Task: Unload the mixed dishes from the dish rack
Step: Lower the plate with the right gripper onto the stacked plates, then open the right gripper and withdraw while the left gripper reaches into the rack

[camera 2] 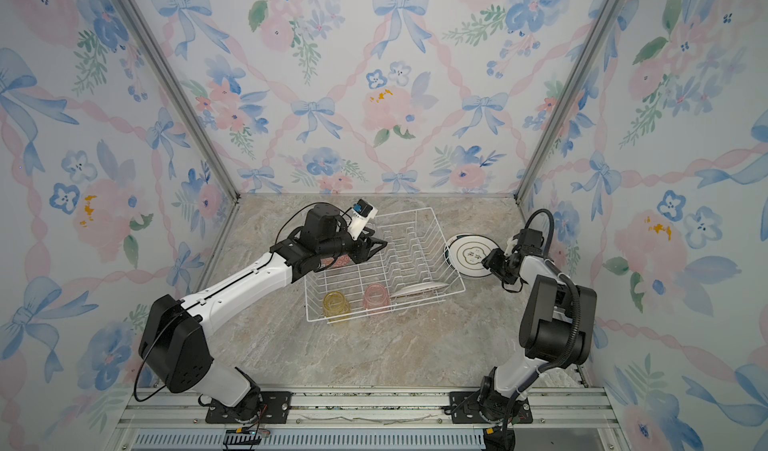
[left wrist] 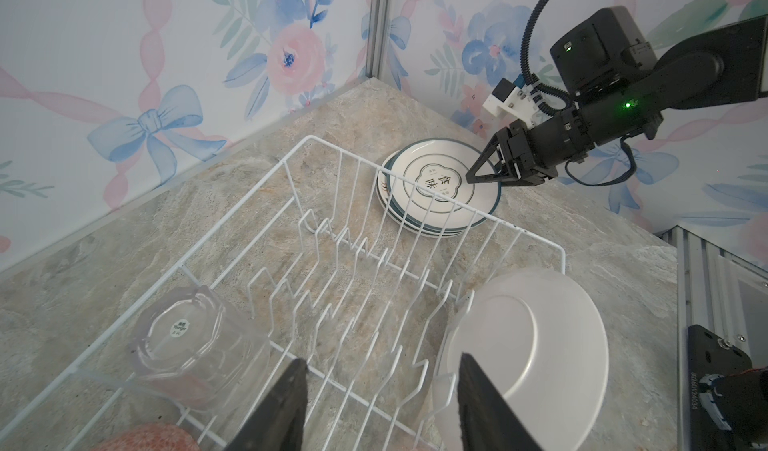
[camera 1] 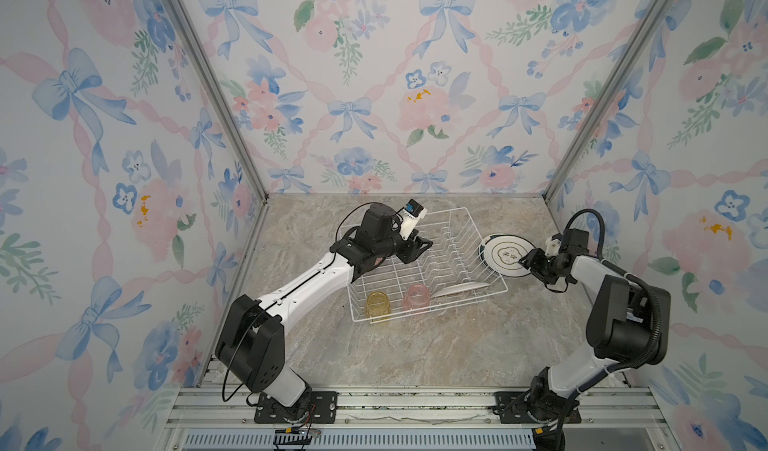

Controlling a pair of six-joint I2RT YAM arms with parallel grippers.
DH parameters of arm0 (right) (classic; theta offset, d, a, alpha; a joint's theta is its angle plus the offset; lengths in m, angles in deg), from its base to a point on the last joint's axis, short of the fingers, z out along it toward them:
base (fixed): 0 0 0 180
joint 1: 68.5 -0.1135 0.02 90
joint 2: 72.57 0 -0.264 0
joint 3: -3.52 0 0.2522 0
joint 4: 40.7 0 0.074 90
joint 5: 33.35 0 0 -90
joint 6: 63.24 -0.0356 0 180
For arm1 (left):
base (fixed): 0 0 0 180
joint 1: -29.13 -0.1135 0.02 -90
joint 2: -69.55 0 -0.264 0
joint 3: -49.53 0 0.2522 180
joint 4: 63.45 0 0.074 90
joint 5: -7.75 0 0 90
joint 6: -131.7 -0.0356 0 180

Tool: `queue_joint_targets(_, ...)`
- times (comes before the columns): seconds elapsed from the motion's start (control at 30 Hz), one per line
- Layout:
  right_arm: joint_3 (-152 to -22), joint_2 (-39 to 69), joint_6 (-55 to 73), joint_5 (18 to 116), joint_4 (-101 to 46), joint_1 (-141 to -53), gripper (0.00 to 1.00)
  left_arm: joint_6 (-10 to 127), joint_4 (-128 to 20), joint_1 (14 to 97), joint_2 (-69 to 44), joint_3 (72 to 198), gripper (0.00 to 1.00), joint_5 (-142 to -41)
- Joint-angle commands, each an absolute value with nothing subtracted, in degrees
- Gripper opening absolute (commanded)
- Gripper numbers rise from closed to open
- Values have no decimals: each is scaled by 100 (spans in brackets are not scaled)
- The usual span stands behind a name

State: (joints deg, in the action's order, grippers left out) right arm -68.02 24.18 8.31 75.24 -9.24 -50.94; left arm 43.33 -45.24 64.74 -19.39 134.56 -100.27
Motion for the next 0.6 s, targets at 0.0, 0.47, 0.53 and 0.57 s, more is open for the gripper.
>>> queue_joint_targets(0.0,-6980,2584,1124,6962,-314,-5204,55,4223,-4402,6434,-1966,13498,54,-10114)
queue_joint_targets(0.47,-7338,2856,1252,6624,-68,-5481,59,4206,-4358,6420,-2018,13475,54,-10132)
queue_joint_targets(0.53,-7471,2913,1304,6487,51,-5561,60,4206,-4353,6427,-2017,13466,54,-10132)
queue_joint_targets(0.57,-7532,2952,1324,6457,96,-5591,60,4206,-4359,6427,-2018,13457,54,-10132)
